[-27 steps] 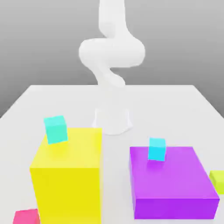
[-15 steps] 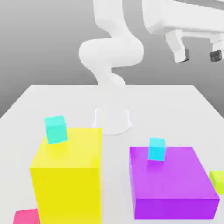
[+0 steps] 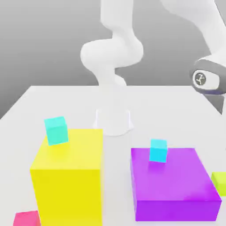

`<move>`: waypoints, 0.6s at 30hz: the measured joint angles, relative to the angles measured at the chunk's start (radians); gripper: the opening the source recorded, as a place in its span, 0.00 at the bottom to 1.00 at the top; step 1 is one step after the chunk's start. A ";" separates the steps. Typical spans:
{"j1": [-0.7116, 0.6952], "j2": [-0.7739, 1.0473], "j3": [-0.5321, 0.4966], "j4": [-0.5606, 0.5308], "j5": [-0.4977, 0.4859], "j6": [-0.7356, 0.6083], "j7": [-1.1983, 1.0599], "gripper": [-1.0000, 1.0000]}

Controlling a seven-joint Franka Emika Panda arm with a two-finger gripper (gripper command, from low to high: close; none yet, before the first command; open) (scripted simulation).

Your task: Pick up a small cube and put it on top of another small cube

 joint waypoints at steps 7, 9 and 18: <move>0.046 0.173 -0.046 0.030 -0.069 0.125 0.035 0.00; 0.046 0.172 -0.046 0.030 -0.070 0.124 0.035 0.00; -0.001 -0.018 0.002 -0.024 0.005 -0.012 -0.027 0.00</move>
